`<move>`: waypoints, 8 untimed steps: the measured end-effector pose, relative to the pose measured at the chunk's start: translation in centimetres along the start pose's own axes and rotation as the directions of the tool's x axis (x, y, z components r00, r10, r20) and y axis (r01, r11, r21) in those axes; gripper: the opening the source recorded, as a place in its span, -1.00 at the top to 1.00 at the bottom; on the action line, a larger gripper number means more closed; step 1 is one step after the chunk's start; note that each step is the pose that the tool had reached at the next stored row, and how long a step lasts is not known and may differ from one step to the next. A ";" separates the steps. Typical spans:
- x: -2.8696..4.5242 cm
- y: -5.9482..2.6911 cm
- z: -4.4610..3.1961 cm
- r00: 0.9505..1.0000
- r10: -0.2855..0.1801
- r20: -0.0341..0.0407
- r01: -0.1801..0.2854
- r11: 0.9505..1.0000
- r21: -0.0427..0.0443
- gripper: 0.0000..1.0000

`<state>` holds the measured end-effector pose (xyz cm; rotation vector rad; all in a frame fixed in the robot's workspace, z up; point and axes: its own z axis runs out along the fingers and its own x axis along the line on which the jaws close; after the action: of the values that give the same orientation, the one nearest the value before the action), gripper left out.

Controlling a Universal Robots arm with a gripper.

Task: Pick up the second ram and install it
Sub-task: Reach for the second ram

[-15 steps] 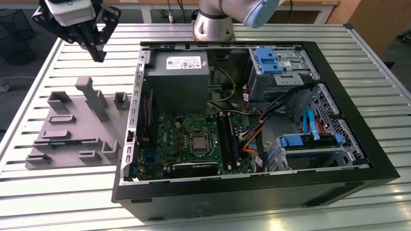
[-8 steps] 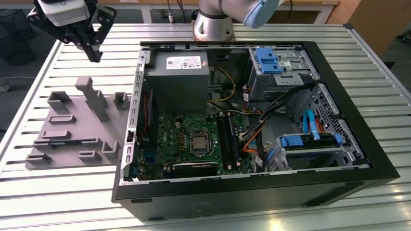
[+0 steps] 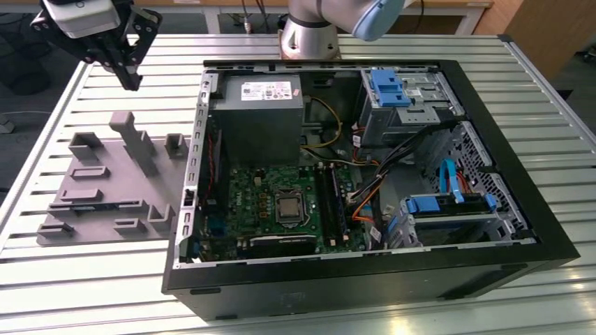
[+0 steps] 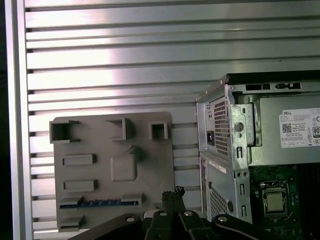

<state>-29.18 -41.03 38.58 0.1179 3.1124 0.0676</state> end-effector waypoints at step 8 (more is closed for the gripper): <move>0.81 -0.07 -0.02 1.000 0.000 0.000 0.000 1.000 0.000 0.79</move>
<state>-29.99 -41.04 38.58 0.1179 3.1125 0.0676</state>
